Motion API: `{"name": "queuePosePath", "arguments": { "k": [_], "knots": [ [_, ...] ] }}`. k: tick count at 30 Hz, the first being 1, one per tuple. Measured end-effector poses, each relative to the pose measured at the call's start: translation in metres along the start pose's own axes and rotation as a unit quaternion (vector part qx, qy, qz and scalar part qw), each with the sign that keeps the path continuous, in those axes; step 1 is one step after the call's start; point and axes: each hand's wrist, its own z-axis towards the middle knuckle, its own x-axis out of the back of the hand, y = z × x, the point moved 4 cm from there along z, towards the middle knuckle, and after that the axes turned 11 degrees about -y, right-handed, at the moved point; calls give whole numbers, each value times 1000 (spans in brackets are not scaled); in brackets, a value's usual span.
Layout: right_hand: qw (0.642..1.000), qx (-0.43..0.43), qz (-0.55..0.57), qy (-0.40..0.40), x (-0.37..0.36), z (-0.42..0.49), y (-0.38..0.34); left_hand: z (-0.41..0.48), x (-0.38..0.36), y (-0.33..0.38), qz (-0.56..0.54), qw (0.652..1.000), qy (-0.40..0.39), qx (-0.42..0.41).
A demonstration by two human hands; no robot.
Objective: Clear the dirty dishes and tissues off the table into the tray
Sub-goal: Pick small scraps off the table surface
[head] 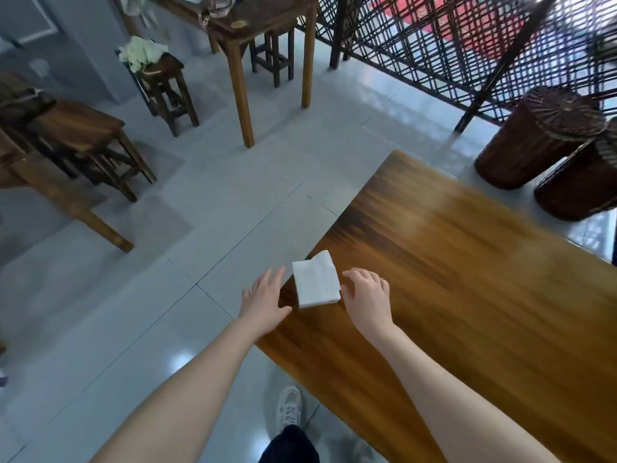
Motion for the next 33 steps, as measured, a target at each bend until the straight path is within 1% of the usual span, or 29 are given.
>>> {"name": "queuePosePath", "arguments": {
  "k": [7,12,23,28,33],
  "knots": [
    [998,-58,13,-36,-15,31,-23,27,1,-4,6,999,-21,-49],
    [994,-86,5,-60,-18,38,-20,39,-9,-10,7,997,-22,-79],
    [996,-68,-9,-62,-8,34,-27,59,-15,6,7,992,-44,-119],
    [996,-58,-5,-70,-3,31,-27,62,-17,7,-8,991,-17,-132],
    [998,-47,1,-41,9,25,-21,65,-13,9,-13,992,-10,-127]
  ]
}}
